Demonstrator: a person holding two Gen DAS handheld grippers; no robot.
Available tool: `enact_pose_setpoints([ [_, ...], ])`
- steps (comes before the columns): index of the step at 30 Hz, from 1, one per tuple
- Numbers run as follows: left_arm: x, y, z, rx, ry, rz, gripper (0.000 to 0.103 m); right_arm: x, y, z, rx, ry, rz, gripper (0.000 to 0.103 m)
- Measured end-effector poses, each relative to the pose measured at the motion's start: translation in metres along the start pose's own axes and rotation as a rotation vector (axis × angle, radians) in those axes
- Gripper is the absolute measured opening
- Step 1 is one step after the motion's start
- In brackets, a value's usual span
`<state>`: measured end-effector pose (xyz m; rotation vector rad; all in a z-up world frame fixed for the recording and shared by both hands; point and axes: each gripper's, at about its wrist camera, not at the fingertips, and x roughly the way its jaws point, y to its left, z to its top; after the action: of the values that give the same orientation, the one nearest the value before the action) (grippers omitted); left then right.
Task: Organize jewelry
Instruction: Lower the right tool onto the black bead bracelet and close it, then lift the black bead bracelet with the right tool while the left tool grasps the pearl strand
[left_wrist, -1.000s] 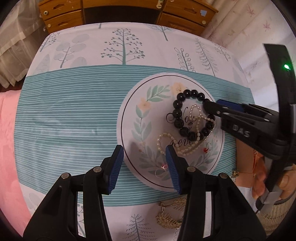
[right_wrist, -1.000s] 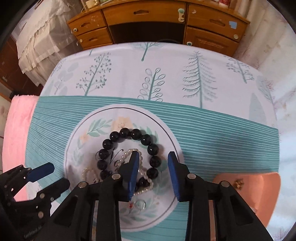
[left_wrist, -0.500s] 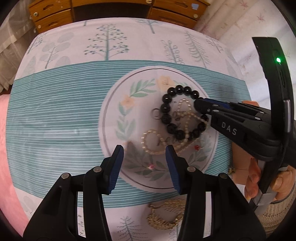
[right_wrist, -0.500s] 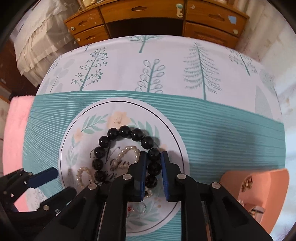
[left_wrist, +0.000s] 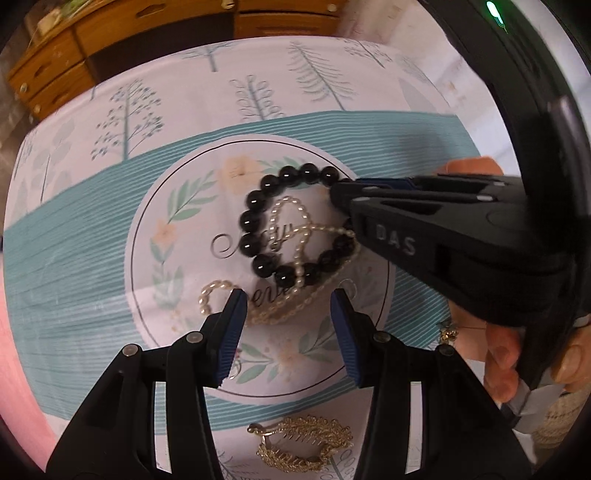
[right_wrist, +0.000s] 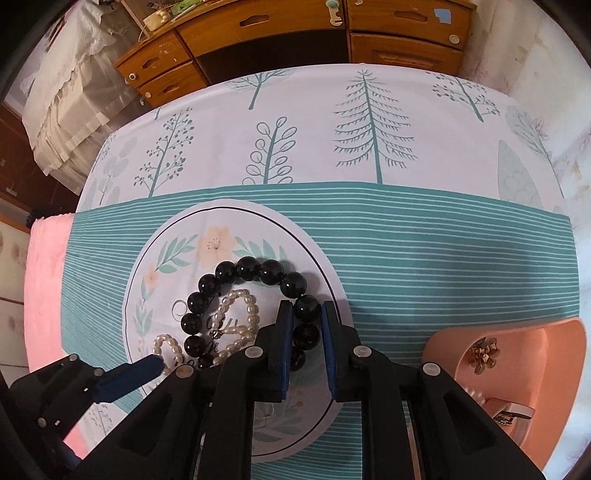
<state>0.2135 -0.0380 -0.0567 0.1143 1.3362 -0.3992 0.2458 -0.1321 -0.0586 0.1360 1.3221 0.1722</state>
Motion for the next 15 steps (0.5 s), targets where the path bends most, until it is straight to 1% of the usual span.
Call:
enact_pose_setpoints([
  [3, 0.008, -0.01, 0.002, 0.042, 0.013, 0.017, 0.044, -0.001, -0.002, -0.001, 0.005, 0.0, 0.008, 0.015],
  [6, 0.017, -0.01, 0.001, 0.059, 0.038, 0.041, 0.044, -0.001, -0.006, 0.0, 0.02, 0.001, 0.032, 0.015],
  [8, 0.018, -0.01, 0.002, 0.065, 0.031, 0.039, 0.044, -0.001, -0.006, -0.001, 0.022, 0.001, 0.041, 0.015],
  [11, 0.019, -0.008, 0.004, 0.059, 0.033, 0.011, 0.043, -0.001, -0.011, -0.001, 0.048, 0.003, 0.069, 0.015],
  [13, 0.023, -0.005, 0.008, 0.048, 0.031, 0.011, 0.029, -0.001, -0.014, -0.001, 0.059, 0.003, 0.085, 0.015],
  [15, 0.023, -0.004, 0.008, 0.043, 0.03, -0.002, 0.022, -0.001, -0.016, -0.001, 0.072, 0.004, 0.104, 0.015],
])
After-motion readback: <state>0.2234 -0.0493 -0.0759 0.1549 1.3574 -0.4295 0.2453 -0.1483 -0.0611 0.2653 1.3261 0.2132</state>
